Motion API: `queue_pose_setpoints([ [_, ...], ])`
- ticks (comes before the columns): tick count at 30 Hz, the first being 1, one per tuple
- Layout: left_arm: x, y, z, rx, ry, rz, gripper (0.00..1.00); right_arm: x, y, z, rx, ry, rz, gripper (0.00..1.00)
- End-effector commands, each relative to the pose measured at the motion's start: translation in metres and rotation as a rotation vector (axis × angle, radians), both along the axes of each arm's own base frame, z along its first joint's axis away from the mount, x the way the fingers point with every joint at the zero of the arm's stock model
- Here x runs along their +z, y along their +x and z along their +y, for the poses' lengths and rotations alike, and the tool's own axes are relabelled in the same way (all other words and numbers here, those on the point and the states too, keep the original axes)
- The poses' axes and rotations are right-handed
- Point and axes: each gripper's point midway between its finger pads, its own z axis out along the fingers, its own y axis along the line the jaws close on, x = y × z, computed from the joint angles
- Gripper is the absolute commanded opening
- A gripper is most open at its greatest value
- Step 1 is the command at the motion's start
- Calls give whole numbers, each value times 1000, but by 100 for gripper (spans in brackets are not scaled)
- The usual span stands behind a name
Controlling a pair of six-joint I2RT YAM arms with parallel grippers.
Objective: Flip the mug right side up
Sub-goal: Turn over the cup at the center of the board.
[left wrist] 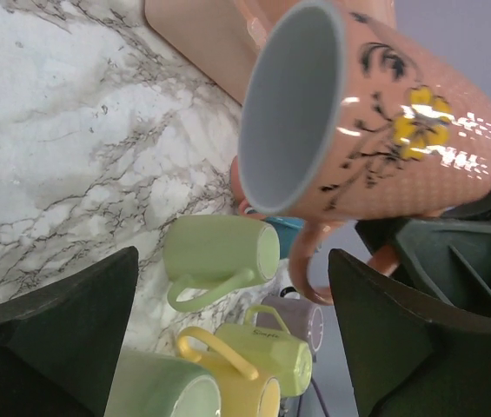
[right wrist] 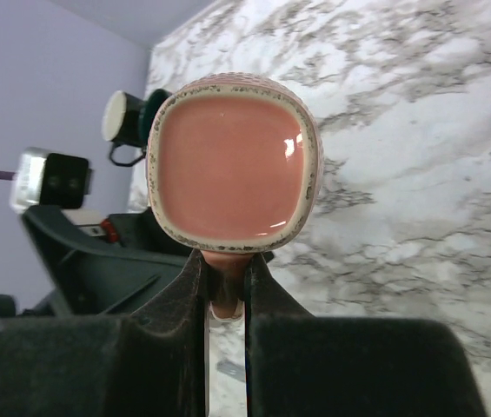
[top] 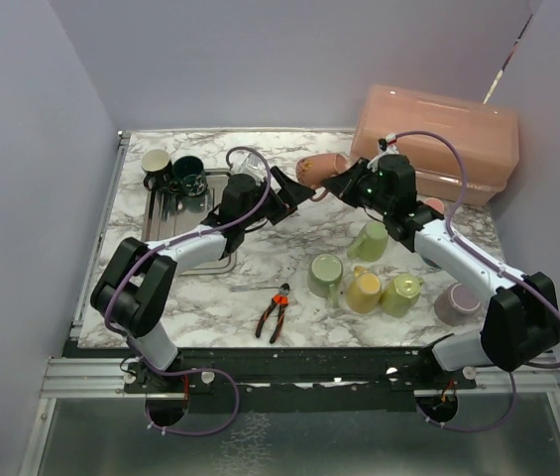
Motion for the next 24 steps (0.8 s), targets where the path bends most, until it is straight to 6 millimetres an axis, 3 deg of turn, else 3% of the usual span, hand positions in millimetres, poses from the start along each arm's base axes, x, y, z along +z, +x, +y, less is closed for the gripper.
queue_pose_setpoints([
  [1,35,-1,-1,3,-142,-69,87,83,-11,20,81,251,-195,1],
  [5,60,-9,-3,-37,-243,-112,81,85,-20,25,106,348,-185,1],
  [11,95,-20,2,-37,-329,-199,76,104,-34,23,133,410,-219,1],
  [14,106,-28,-4,-83,-410,-192,67,111,-38,25,150,437,-227,1],
  [19,122,-37,-2,-110,-548,-184,44,119,-41,31,189,499,-227,1],
  [24,135,-46,-2,-144,-571,-194,37,126,-42,36,232,503,-225,1],
])
